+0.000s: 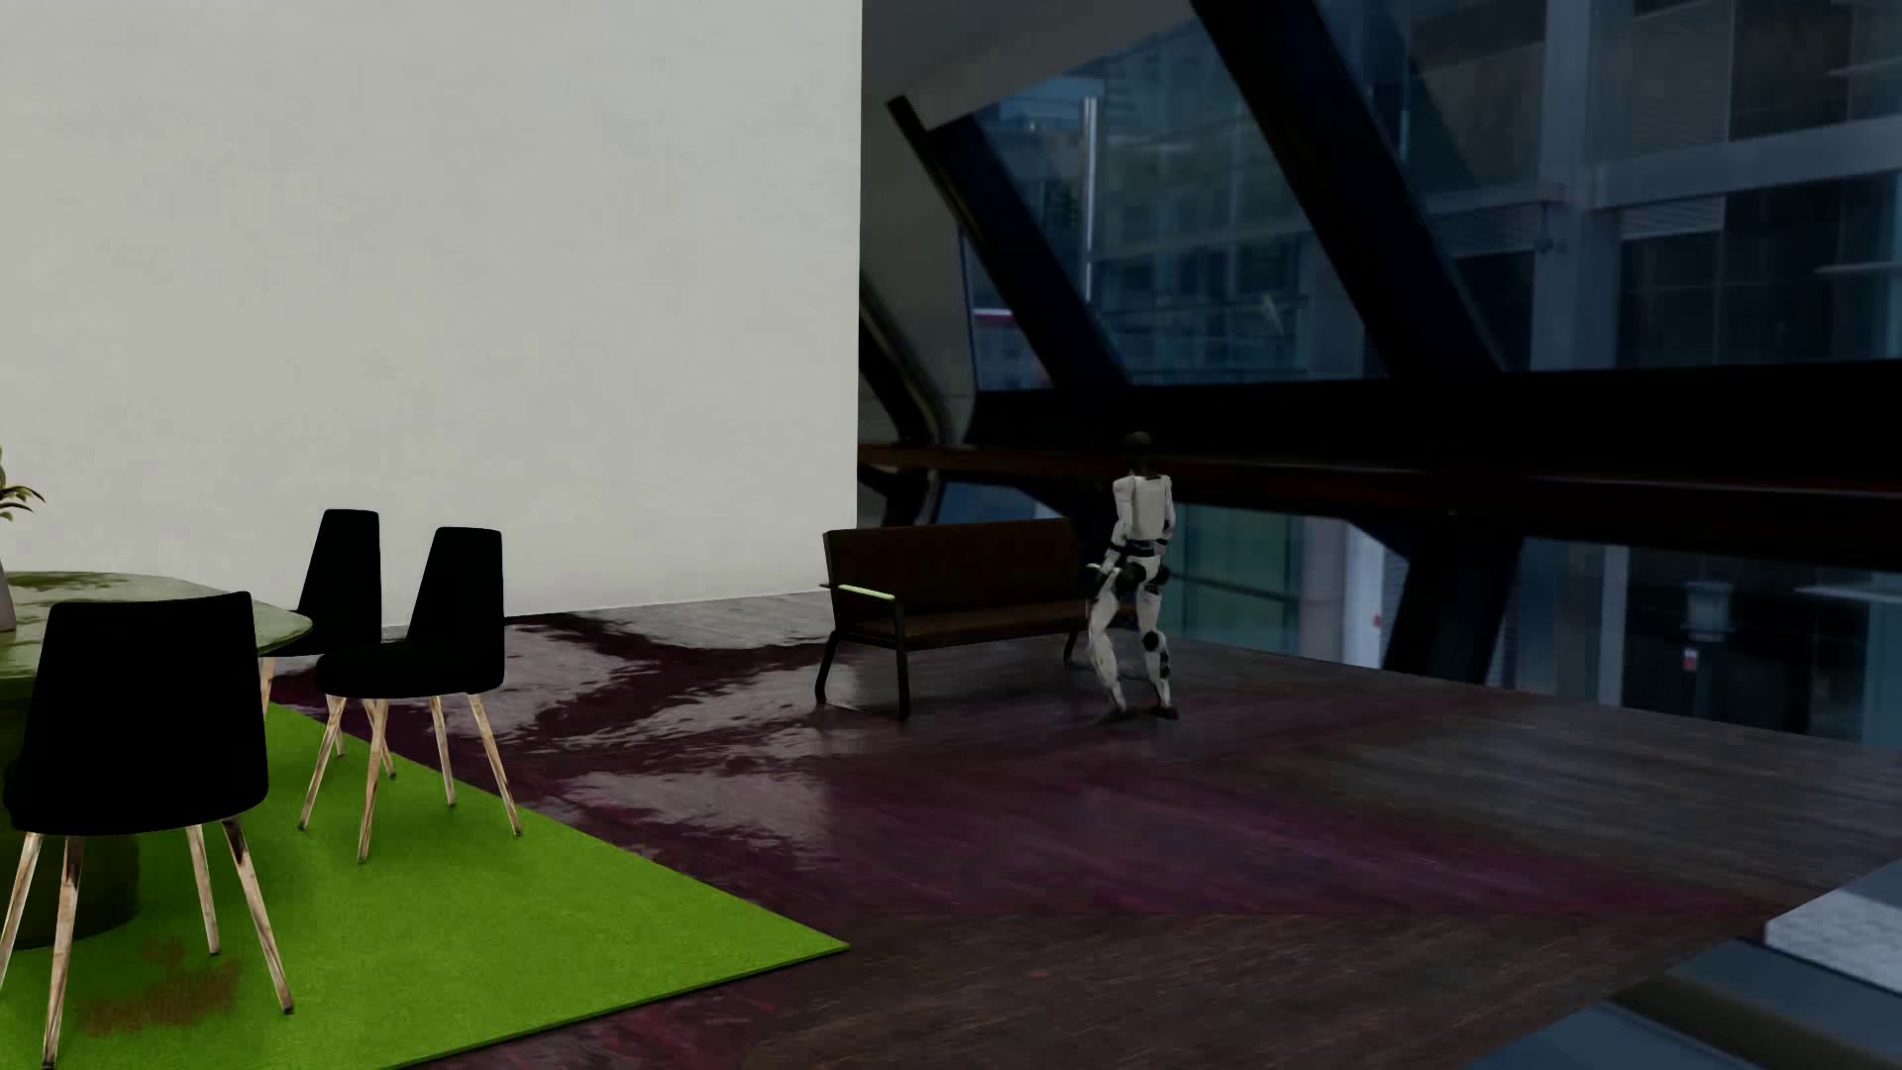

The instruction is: Move towards the bench

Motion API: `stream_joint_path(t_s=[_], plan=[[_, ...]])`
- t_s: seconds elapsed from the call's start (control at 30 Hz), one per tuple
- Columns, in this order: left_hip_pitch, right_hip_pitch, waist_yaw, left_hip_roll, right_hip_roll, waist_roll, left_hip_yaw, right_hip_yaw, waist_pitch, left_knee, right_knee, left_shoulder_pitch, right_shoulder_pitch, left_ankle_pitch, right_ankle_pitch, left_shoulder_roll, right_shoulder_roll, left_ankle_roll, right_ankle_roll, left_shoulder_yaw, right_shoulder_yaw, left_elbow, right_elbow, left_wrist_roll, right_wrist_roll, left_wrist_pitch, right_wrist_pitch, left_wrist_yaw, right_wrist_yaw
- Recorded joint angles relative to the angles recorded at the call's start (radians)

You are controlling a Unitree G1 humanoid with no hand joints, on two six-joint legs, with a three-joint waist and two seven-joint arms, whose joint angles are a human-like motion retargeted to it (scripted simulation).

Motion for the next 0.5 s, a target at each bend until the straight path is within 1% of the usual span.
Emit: stream_joint_path(t_s=[0.03,0.07,0.1,0.13,0.17,0.2,0.23,0.27,0.3,0.33,0.37,0.4,0.47,0.5], plan=[[-0.029,-0.002,0.009,-0.024,0.017,0.004,-0.14,0.025,0.0,0.006,0.005,-0.018,-0.028,-0.014,0.002,0.01,0.003,-0.001,-0.009,-0.023,-0.017,0.045,-0.007,0.023,0.021,-0.009,0.006,-0.059,-0.029],[-0.055,-0.003,0.018,-0.07,0.032,0.008,-0.29,0.045,-0.001,0.004,0.006,-0.036,-0.055,-0.036,0.006,0.018,0.01,0.017,-0.017,-0.053,-0.039,0.074,-0.013,0.055,0.044,-0.024,0.022,-0.111,-0.056],[-0.078,-0.005,0.024,-0.15,0.043,0.011,-0.45,0.062,-0.002,-0.008,0.006,-0.051,-0.081,-0.096,0.012,0.021,0.021,0.042,-0.023,-0.081,-0.064,0.083,-0.021,0.088,0.067,-0.041,0.042,-0.139,-0.081],[-0.084,-0.011,0.026,-0.238,0.051,0.014,-0.574,0.073,-0.004,-0.032,0.006,-0.061,-0.103,-0.162,0.019,0.017,0.033,0.046,-0.029,-0.093,-0.088,0.07,-0.032,0.11,0.092,-0.056,0.058,-0.141,-0.102],[-0.076,-0.021,0.024,-0.303,0.056,0.017,-0.623,0.077,-0.008,-0.069,0.005,-0.066,-0.123,-0.213,0.025,0.006,0.045,0.047,-0.034,-0.085,-0.103,0.041,-0.044,0.112,0.117,-0.065,0.065,-0.121,-0.115],[-0.061,-0.03,0.02,-0.349,0.06,0.019,-0.611,0.08,-0.013,-0.11,0.001,-0.069,-0.138,-0.242,0.031,-0.01,0.053,0.048,-0.038,-0.067,-0.104,0.003,-0.056,0.102,0.137,-0.072,0.06,-0.093,-0.116],[-0.041,-0.038,0.014,-0.386,0.065,0.021,-0.545,0.088,-0.017,-0.144,-0.006,-0.073,-0.151,-0.259,0.038,-0.026,0.054,0.065,-0.043,-0.055,-0.089,-0.034,-0.067,0.088,0.148,-0.085,0.046,-0.066,-0.109],[-0.047,-0.044,0.013,-0.435,0.071,0.021,-0.572,0.099,-0.019,-0.15,-0.008,-0.083,-0.158,-0.257,0.04,-0.036,0.052,0.11,-0.047,-0.059,-0.062,-0.061,-0.08,0.078,0.146,-0.103,0.028,-0.048,-0.103],[-0.057,-0.047,0.012,-0.45,0.073,0.02,-0.599,0.099,-0.02,-0.152,-0.011,-0.101,-0.159,-0.241,0.042,-0.042,0.047,0.127,-0.053,-0.079,-0.032,-0.075,-0.093,0.075,0.135,-0.124,0.016,-0.043,-0.104],[-0.072,-0.048,0.009,-0.446,0.073,0.018,-0.606,0.089,-0.02,-0.125,-0.009,-0.123,-0.155,-0.225,0.041,-0.043,0.048,0.119,-0.06,-0.112,-0.006,-0.077,-0.1,0.076,0.125,-0.144,0.012,-0.054,-0.104],[-0.094,-0.05,0.005,-0.435,0.075,0.015,-0.608,0.08,-0.017,-0.073,0.007,-0.138,-0.155,-0.22,0.034,-0.034,0.065,0.108,-0.066,-0.149,0.011,-0.085,-0.089,0.088,0.121,-0.16,0.02,-0.077,-0.094],[-0.113,-0.051,0.001,-0.427,0.075,0.013,-0.61,0.071,-0.015,-0.02,0.025,-0.163,-0.146,-0.216,0.025,-0.02,0.078,0.1,-0.071,-0.192,0.016,-0.083,-0.08,0.107,0.125,-0.173,0.028,-0.1,-0.065],[-0.129,-0.041,-0.006,-0.43,0.066,0.015,-0.62,0.061,-0.013,0.041,0.044,-0.201,-0.122,-0.187,0.011,0.0,0.101,0.093,-0.062,-0.258,0.01,-0.078,-0.07,0.171,0.131,-0.179,0.04,-0.112,-0.01],[-0.13,-0.032,-0.008,-0.435,0.059,0.016,-0.626,0.061,-0.012,0.061,0.05,-0.207,-0.111,-0.161,0.007,-0.01,0.111,0.082,-0.058,-0.25,0.005,-0.074,-0.077,0.175,0.131,-0.172,0.048,-0.113,-0.003]])
